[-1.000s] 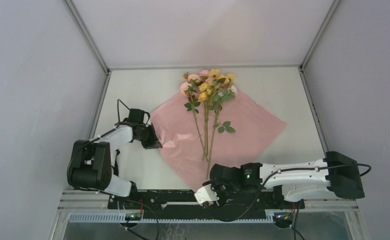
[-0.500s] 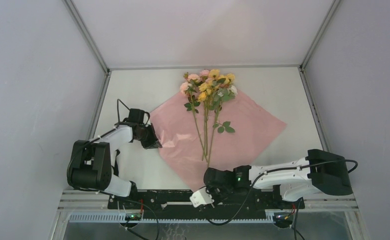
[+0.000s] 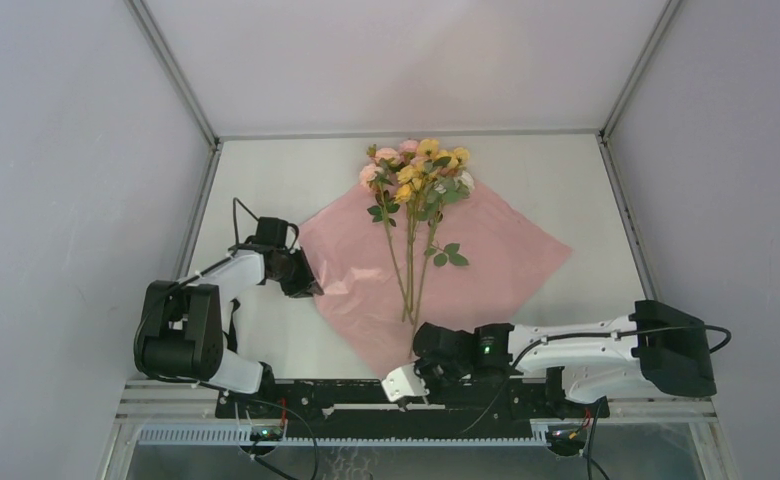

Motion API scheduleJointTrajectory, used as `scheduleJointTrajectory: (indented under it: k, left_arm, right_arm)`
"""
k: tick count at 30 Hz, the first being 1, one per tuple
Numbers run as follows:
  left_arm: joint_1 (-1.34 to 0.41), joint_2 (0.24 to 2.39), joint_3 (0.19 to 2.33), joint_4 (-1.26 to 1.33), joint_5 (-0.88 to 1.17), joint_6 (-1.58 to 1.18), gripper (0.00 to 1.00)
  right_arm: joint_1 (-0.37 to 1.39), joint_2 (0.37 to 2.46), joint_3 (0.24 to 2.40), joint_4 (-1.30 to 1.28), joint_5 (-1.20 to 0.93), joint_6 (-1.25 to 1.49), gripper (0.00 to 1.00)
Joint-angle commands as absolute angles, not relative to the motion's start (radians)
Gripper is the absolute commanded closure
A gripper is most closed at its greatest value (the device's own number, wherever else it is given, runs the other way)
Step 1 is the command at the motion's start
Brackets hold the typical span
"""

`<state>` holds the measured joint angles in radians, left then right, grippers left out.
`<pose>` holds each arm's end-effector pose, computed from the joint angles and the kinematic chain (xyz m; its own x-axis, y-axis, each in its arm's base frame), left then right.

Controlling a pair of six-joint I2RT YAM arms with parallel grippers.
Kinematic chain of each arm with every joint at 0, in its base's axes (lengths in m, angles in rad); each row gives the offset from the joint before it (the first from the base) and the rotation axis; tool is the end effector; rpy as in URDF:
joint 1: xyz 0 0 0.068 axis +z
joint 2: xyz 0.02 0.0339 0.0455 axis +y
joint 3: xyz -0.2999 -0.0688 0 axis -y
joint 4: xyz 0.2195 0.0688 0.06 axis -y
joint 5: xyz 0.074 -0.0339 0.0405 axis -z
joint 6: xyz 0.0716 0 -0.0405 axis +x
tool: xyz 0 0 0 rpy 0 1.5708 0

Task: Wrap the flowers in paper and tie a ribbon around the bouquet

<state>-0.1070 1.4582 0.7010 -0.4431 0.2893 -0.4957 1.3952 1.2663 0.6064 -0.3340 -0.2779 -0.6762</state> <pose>0.2351 -0.0458 0.1714 -0.9128 -0.3605 -0.1920 -0.2605 0.8759 -0.4061 0.0188 0.2183 0.1927 0.4947 -0.6566 -0.5693 -0.8505 -0.5004 -0.1620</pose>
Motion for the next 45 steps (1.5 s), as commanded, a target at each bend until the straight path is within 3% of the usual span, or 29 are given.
scheduleJointTrajectory:
  k: [1, 3, 5, 9, 14, 17, 24, 30, 34, 36, 40, 45]
  left_arm:
    - [-0.092, 1.406, 0.721, -0.451, 0.284, -0.472, 0.72]
    - [-0.088, 1.384, 0.760, -0.469, 0.323, -0.442, 0.56]
    - [-0.087, 1.360, 0.827, -0.511, 0.353, -0.389, 0.46]
    - [-0.086, 1.312, 0.962, -0.585, 0.392, -0.272, 0.41]
    - [-0.133, 1.251, 1.008, -0.616, 0.657, -0.002, 0.40]
    - [-0.213, 1.217, 1.010, -0.659, 0.574, 0.147, 0.35]
    - [-0.221, 1.114, 1.021, -0.631, 0.472, 0.256, 0.17]
    - [-0.219, 1.084, 1.024, -0.705, 0.415, 0.358, 0.18]
    - [-0.217, 1.057, 1.000, -0.769, 0.318, 0.482, 0.18]
    - [-0.209, 1.042, 1.024, -0.825, 0.281, 0.564, 0.18]
    - [-0.242, 1.032, 1.094, -1.027, 0.314, 0.726, 0.20]
    - [-0.468, 1.019, 1.039, -1.231, 0.466, 0.864, 0.23]
  right_arm:
    - [1.315, 1.195, 0.611, -0.286, -0.350, -0.618, 1.00]
    - [1.261, 1.171, 0.610, -0.276, -0.379, -0.594, 1.00]
    - [1.201, 1.152, 0.611, -0.265, -0.399, -0.580, 1.00]
    - [1.071, 1.132, 0.611, -0.218, -0.471, -0.535, 1.00]
    - [0.927, 1.131, 0.610, -0.133, -0.484, -0.438, 1.00]
    - [0.874, 1.147, 0.611, -0.081, -0.498, -0.398, 1.00]
    - [0.801, 1.197, 0.643, -0.049, -0.520, -0.366, 1.00]
    - [0.830, 1.203, 0.655, -0.093, -0.500, -0.296, 1.00]
    - [1.009, 1.179, 0.660, -0.160, -0.402, -0.274, 0.74]
    - [1.083, 1.164, 0.659, -0.177, -0.406, -0.263, 0.67]
    - [0.970, 1.144, 0.659, -0.092, -0.471, 0.114, 0.66]
    - [0.783, 1.163, 0.659, -0.188, -0.440, 0.463, 0.73]
